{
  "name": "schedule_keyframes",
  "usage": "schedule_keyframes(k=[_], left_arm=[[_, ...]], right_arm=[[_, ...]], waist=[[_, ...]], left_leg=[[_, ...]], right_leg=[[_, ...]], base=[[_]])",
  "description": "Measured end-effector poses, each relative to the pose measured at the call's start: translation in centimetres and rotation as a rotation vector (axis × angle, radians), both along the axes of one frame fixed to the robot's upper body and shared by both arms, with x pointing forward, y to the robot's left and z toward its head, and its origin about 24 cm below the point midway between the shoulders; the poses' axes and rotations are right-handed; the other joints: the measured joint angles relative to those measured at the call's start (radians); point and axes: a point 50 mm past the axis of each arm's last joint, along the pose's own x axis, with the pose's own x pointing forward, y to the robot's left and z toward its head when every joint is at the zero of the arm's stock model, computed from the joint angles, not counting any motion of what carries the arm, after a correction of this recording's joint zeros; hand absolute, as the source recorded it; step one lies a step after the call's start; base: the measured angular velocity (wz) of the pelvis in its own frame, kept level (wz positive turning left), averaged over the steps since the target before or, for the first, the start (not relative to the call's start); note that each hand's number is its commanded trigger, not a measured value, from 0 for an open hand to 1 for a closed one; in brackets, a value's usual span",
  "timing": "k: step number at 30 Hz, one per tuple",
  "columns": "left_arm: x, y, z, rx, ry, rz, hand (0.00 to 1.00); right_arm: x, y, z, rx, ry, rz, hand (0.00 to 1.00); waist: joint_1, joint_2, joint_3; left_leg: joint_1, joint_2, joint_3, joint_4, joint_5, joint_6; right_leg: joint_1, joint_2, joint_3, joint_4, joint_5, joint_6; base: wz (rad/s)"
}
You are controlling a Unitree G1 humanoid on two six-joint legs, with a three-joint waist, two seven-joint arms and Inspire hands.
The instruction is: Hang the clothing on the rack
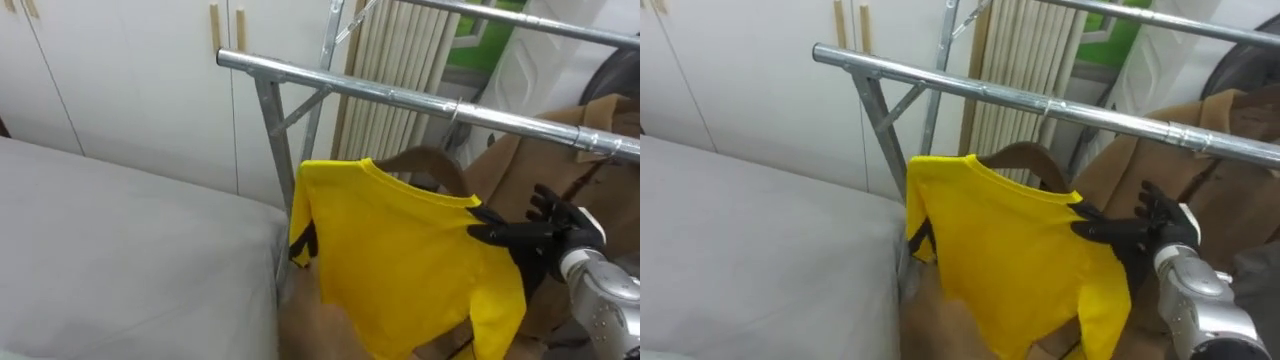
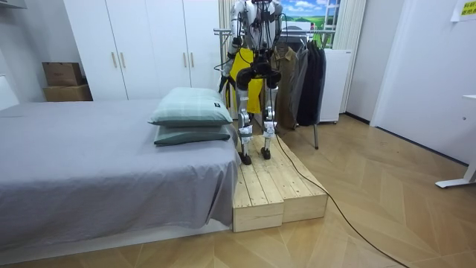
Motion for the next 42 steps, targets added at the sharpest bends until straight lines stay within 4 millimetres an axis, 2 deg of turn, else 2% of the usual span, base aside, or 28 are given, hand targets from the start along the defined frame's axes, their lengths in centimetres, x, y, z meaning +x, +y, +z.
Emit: schedule_keyframes(k=[6,11,15,18,23,35,38,40,42], left_arm=[[-0.2,0.1,-0.1,0.016,-0.009,0.015,0.00],[-0.2,0.1,-0.1,0.017,-0.009,0.018,0.00],[-0.3,0.1,-0.1,0.023,-0.012,0.025,0.00],[-0.5,0.2,-0.2,0.024,-0.014,0.039,0.00],[-0.9,0.3,-0.7,0.026,-0.002,0.051,0.00],[-0.9,0.4,-1.0,0.032,0.000,0.056,0.00],[-1.0,0.5,-1.1,0.038,0.004,0.056,0.00],[-1.5,0.5,-1.3,0.042,0.022,0.055,0.00],[-1.4,0.4,-1.4,0.038,0.020,0.056,0.00]], right_arm=[[0.1,-0.2,0.4,0.030,-0.025,-0.010,0.00],[0.1,-0.5,0.6,0.024,-0.031,-0.017,0.00],[0.3,-0.3,1.2,0.018,-0.060,-0.008,0.00],[0.6,0.0,1.9,0.004,-0.102,-0.002,0.00],[0.4,0.1,2.3,-0.019,-0.146,-0.007,0.00],[-3.0,0.3,-1.6,-0.162,-0.030,0.050,0.00],[-4.6,1.3,-3.4,-0.179,0.002,0.091,0.00],[-6.0,2.4,-5.4,-0.162,0.054,0.120,0.00],[-7.5,2.5,-6.8,-0.163,0.108,0.129,0.00]], waist=[[-0.024,0.004,0.0006],[-0.033,0.009,0.0008],[-0.034,0.015,0.0017],[-0.050,0.015,0.0016],[-0.054,0.015,0.0013],[-0.031,0.015,0.0001],[-0.042,0.018,-0.0018],[-0.055,0.025,-0.0061],[-0.055,0.030,-0.0082]], left_leg=[[0.001,0.000,0.003,-0.001,0.000,0.000],[0.004,0.001,0.008,-0.001,0.000,0.000],[0.010,0.002,0.026,-0.001,0.000,0.000],[0.011,0.002,0.027,-0.002,0.000,0.000],[0.013,0.002,0.030,-0.007,0.000,0.000],[0.020,0.004,0.055,-0.013,0.000,0.000],[0.019,0.005,0.065,-0.013,0.000,0.000],[0.021,0.005,0.066,-0.013,0.000,0.000],[0.021,0.004,0.067,-0.014,0.000,0.000]], right_leg=[[0.000,0.000,0.001,0.003,0.000,0.000],[0.000,0.000,0.006,0.005,0.000,0.000],[-0.002,0.003,0.027,0.005,0.001,-0.002],[-0.002,0.003,0.027,0.003,0.001,-0.002],[-0.002,0.004,0.027,0.000,0.001,-0.002],[-0.013,0.009,0.055,0.002,0.002,-0.003],[-0.017,0.009,0.057,0.005,0.002,-0.003],[-0.013,0.008,0.056,0.004,0.002,-0.003],[-0.013,0.007,0.057,0.003,0.002,-0.003]], base=[[0.00],[-0.02],[-0.12],[-0.02],[-0.01],[-0.08],[0.00],[0.00],[0.00]])
